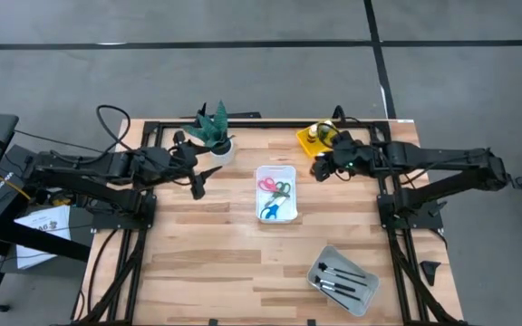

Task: Pick & Place Paint Supplies
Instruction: Put the orange acrylic paint bottle into the yellow basket

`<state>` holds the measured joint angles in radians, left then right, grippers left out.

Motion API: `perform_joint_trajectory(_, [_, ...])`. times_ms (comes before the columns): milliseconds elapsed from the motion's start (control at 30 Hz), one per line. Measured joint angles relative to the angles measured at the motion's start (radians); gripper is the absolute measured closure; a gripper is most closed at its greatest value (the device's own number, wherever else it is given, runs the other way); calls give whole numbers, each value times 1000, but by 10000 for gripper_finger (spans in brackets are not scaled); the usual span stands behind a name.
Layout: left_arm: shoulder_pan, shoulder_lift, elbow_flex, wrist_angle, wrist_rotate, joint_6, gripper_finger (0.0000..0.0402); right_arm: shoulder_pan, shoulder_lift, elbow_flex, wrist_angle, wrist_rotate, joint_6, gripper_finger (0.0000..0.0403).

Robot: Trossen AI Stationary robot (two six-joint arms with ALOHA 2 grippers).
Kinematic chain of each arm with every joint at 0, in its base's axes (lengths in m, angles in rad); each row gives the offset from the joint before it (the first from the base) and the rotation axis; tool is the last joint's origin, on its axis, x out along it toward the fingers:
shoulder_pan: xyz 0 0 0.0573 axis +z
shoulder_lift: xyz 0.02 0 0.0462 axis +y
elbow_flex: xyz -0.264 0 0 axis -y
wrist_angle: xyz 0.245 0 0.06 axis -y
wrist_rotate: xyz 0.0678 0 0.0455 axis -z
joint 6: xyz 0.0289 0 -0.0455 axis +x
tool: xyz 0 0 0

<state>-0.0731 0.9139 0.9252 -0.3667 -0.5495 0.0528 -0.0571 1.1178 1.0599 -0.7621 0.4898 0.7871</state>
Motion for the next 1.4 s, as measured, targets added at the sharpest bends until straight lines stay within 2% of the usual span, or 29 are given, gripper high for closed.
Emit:
perform_joint_trajectory(100, [0,13,-5,46,-4,0,147,-52,-56,-104,81,2,1,295])
perform_joint_trajectory(233, [0,31,-6,27,-10,-39,147,-166,-108,-212,192,-18,-56,295])
perform_joint_trajectory(367, [-8,42,-6,-36,15,-149,147,-312,-124,-278,305,-144,-169,295])
perform_joint_trajectory(433, [-19,45,-6,-121,50,-229,147,-380,-117,-297,351,-210,-216,295])
perform_joint_trajectory(567, [-67,53,-15,-301,126,-367,147,-484,-106,-298,396,-275,-322,295])
perform_joint_trajectory(733, [-151,35,-123,-334,201,-532,147,-592,-99,-298,423,-340,-400,295])
perform_joint_trajectory(867, [-211,34,-222,-311,206,-674,147,-651,-98,-298,428,-385,-445,295])
perform_joint_trajectory(1133, [-290,35,-424,-101,221,-845,147,-708,-82,-298,442,-440,-562,295])
perform_joint_trajectory(1400, [-306,35,-520,24,224,-854,147,-730,-48,-298,475,-502,-661,295])
